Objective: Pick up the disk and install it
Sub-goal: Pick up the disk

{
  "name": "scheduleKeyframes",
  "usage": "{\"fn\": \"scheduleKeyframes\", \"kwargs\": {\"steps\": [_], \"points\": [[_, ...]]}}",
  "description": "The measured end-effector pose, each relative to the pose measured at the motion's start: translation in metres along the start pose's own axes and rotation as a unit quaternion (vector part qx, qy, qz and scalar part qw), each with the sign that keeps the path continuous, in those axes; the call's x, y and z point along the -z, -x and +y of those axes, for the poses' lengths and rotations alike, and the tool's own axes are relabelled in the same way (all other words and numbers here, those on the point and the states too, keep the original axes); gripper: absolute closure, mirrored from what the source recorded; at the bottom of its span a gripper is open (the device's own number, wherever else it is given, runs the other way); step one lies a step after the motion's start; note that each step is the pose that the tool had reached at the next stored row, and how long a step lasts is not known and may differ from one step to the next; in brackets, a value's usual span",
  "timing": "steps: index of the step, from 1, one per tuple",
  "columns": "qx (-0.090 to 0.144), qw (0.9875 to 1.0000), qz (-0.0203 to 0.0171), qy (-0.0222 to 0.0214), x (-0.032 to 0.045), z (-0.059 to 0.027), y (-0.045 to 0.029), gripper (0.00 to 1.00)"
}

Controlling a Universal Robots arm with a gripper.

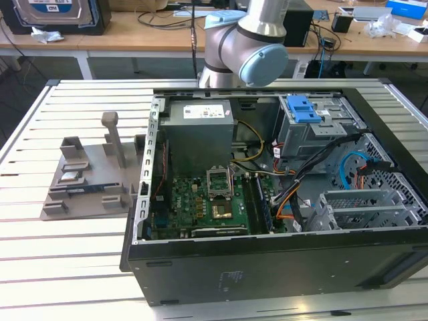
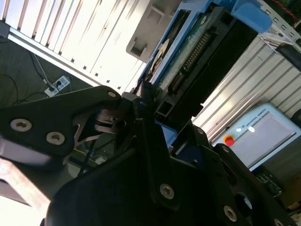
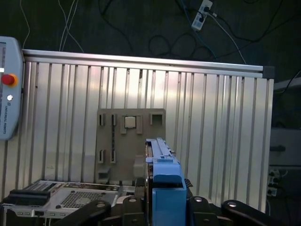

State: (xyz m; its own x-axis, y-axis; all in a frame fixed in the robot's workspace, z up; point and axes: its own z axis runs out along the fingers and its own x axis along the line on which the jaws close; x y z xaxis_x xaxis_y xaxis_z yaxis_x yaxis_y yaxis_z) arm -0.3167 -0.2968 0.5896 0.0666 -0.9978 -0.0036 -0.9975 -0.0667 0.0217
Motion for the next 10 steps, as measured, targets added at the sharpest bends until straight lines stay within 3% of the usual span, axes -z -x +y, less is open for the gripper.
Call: {"fn": "scheduleKeyframes", "kwargs": {"steps": [10], "points": [[0.0, 1.0, -0.0005, 0.007, -0.0069, -0.0504, -0.0101, 0.63]]}}
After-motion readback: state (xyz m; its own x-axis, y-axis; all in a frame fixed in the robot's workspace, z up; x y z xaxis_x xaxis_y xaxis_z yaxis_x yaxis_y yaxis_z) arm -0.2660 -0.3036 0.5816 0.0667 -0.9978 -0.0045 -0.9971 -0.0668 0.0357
